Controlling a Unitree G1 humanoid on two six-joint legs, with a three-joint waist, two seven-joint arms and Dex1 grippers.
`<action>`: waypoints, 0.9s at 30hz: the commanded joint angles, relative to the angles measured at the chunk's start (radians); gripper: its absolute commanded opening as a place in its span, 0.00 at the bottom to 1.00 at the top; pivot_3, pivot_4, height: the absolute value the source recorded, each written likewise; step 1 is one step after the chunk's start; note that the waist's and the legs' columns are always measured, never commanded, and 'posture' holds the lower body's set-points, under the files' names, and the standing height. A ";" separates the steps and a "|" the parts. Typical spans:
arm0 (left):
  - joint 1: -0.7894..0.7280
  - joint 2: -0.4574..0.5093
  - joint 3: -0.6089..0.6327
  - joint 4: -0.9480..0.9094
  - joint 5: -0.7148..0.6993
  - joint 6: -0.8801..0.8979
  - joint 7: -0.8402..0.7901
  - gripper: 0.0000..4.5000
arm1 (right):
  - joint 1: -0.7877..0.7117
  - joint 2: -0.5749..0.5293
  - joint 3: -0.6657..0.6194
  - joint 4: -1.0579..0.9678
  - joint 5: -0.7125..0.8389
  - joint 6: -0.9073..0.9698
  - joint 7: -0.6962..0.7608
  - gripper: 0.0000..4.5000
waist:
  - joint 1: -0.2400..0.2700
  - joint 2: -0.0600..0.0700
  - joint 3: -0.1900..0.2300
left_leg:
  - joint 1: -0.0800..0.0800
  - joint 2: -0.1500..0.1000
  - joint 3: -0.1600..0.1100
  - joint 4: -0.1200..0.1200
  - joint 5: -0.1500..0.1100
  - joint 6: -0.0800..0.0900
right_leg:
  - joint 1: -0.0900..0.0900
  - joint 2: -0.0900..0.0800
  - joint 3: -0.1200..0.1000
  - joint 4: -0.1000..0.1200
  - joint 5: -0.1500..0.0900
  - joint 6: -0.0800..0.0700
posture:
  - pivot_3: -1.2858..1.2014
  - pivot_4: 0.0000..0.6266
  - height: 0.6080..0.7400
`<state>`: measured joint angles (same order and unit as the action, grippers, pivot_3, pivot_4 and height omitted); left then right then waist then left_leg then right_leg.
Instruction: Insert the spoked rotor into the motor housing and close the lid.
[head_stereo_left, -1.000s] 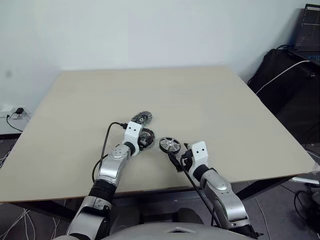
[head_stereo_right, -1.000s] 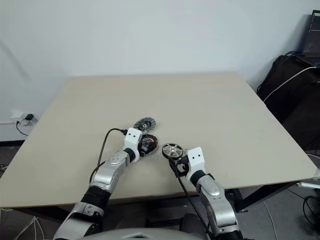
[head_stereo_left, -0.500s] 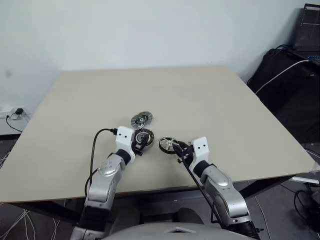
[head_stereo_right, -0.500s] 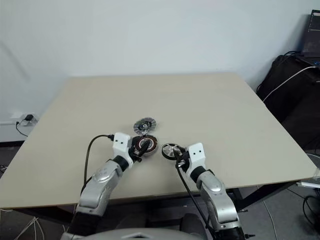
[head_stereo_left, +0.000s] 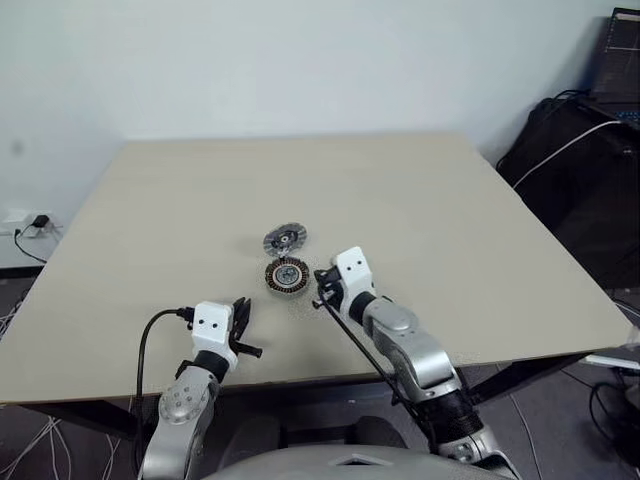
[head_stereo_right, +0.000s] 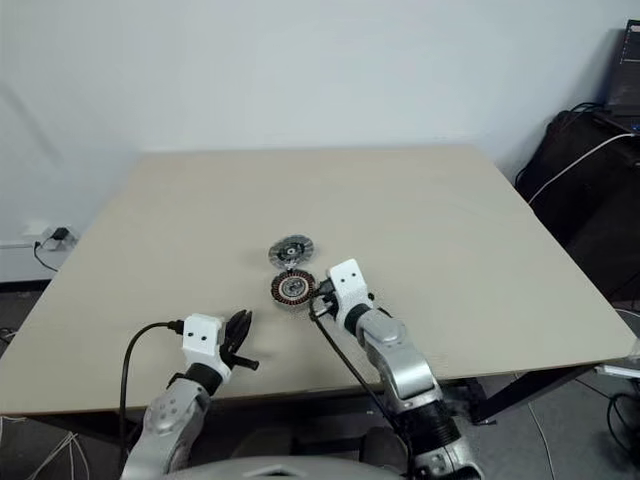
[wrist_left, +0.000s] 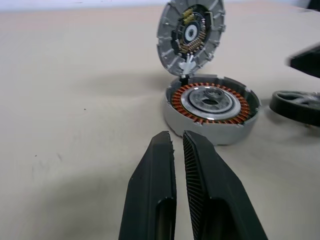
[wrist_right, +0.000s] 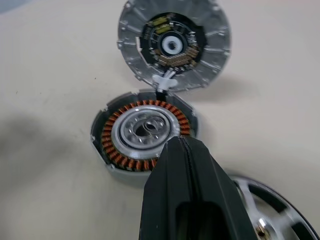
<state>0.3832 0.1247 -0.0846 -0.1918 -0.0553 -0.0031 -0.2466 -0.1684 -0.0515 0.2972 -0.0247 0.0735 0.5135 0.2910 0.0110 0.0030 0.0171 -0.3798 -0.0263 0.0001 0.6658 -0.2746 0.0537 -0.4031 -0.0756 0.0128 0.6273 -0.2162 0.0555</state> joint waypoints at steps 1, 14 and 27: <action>0.015 -0.015 -0.009 -0.021 0.016 -0.070 0.023 0.10 | -0.074 0.028 0.020 0.056 -0.032 -0.004 -0.013 0.00 | -0.001 0.000 0.000 | 0.000 0.000 0.000 0.000 0.000 0.000 | 0.000 0.000 0.000 0.000 0.000 0.000 | 0.52 0.00 1.00; 0.020 -0.042 -0.027 -0.010 -0.012 -0.073 0.019 0.10 | -0.263 0.084 0.015 0.344 -0.100 -0.029 -0.043 0.00 | -0.025 0.001 0.001 | 0.000 0.000 0.000 -0.001 0.001 0.001 | -0.001 0.006 0.000 0.000 0.000 0.000 | 0.52 0.00 1.00; 0.031 -0.003 -0.046 -0.001 0.022 -0.085 0.008 0.10 | -0.349 0.123 0.017 0.486 -0.131 -0.073 -0.020 0.00 | -0.036 0.002 0.001 | 0.000 0.000 0.000 -0.003 0.001 -0.001 | -0.003 0.004 0.001 0.001 0.000 0.000 | 0.52 0.00 1.00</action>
<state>0.4192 0.1205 -0.1273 -0.1910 -0.0410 -0.0587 -0.2412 -0.4797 0.0563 0.3188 0.4701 -0.0551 0.4674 0.2645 -0.0254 0.0054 0.0180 -0.3798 -0.0265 0.0002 0.6626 -0.2741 0.0525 -0.4057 -0.0716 0.0139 0.6286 -0.2160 0.0551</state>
